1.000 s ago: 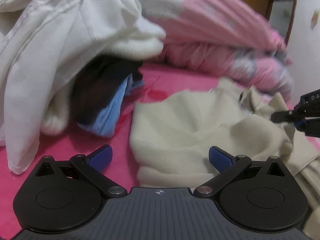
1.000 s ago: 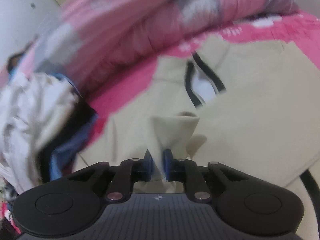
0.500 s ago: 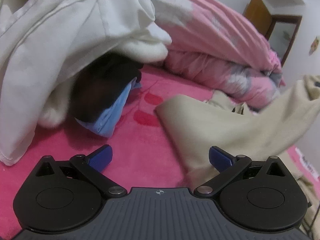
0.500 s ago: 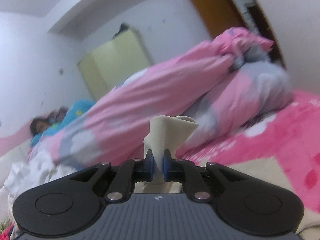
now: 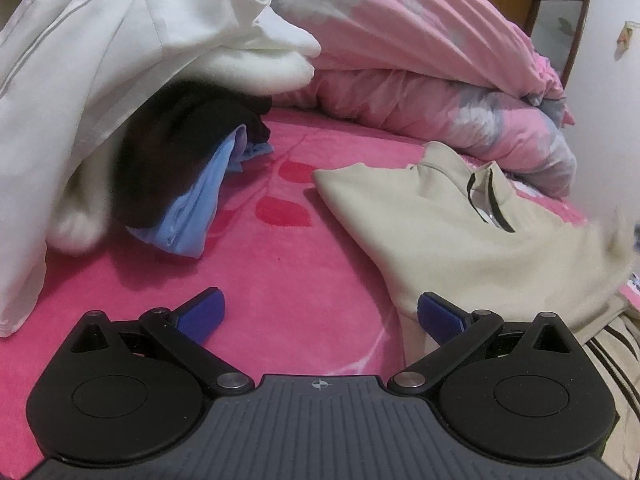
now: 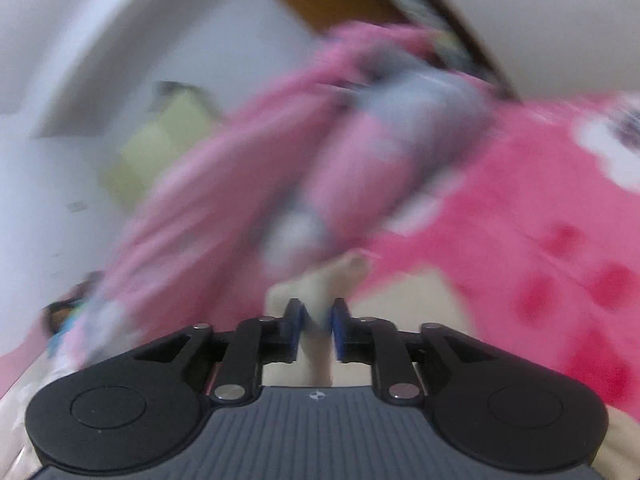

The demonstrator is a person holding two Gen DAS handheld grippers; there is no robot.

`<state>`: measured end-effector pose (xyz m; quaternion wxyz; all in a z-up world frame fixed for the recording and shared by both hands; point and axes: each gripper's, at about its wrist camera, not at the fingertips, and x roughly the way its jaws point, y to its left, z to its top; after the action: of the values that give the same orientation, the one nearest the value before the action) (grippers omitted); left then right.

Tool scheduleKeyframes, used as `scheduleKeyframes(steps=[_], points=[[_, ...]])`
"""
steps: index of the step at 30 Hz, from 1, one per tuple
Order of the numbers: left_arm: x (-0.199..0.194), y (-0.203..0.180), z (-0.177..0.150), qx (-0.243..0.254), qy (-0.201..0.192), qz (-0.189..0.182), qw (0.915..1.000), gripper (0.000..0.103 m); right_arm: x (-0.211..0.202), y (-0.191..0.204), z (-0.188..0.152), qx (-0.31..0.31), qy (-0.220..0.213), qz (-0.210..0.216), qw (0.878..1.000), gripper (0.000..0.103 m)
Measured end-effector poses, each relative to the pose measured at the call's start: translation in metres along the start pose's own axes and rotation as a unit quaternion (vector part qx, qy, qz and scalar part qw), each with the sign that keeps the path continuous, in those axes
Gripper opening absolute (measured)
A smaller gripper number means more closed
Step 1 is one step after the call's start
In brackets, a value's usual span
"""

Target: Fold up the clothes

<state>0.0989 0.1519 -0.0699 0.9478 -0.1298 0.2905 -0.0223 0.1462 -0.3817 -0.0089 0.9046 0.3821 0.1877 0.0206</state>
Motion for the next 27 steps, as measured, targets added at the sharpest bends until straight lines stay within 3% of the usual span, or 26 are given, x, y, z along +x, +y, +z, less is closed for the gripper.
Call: scheduleKeyframes(steps=[3,5,6,7,9,11,13,17,18,20,21,22,27], points=[[0.001,-0.001,0.000,0.002,0.001,0.001,1.0000,0.103,-0.002,-0.044,0.005,0.086,0.021,-0.047,0.995,0.020],[0.001,0.000,-0.001,0.001,0.002,0.002,1.0000,0.103,-0.007,-0.052,0.006,0.112,0.025,-0.035,0.993,0.022],[0.001,0.000,-0.001,0.001,0.002,0.002,1.0000,0.103,-0.006,-0.050,0.007,0.108,0.030,-0.034,0.993,0.029],[0.001,0.000,-0.001,0.001,0.003,0.002,1.0000,0.103,-0.005,-0.046,0.007,0.098,0.037,-0.036,0.994,0.038],[0.001,-0.001,-0.001,0.001,0.003,0.003,1.0000,0.103,-0.001,-0.030,0.005,0.063,0.056,-0.043,0.996,0.047],[0.002,-0.001,-0.001,0.001,0.003,0.003,1.0000,0.103,0.002,-0.009,0.000,0.016,0.075,-0.050,0.996,0.050],[0.002,-0.001,-0.001,0.001,0.003,0.003,1.0000,0.103,0.008,0.016,-0.013,-0.037,0.095,-0.066,0.993,0.067],[0.002,0.000,-0.001,0.001,0.004,0.002,1.0000,0.103,0.027,0.048,-0.036,-0.119,0.114,-0.135,0.977,0.069],[0.002,0.000,-0.001,0.000,0.004,0.002,1.0000,0.103,0.032,0.050,-0.039,-0.119,0.114,-0.155,0.974,0.068],[0.003,0.000,0.000,0.000,0.005,0.001,1.0000,0.103,0.038,0.045,-0.039,-0.094,0.114,-0.178,0.973,0.046],[0.003,0.000,0.000,0.000,0.005,0.001,1.0000,0.103,0.039,0.039,-0.037,-0.073,0.115,-0.179,0.974,0.028],[0.003,0.000,0.000,0.000,0.005,0.001,1.0000,0.103,0.038,0.033,-0.035,-0.051,0.115,-0.179,0.976,0.019],[0.002,0.001,0.000,-0.004,0.005,-0.001,1.0000,0.103,0.038,0.043,-0.022,-0.018,0.092,-0.135,0.986,0.010]])
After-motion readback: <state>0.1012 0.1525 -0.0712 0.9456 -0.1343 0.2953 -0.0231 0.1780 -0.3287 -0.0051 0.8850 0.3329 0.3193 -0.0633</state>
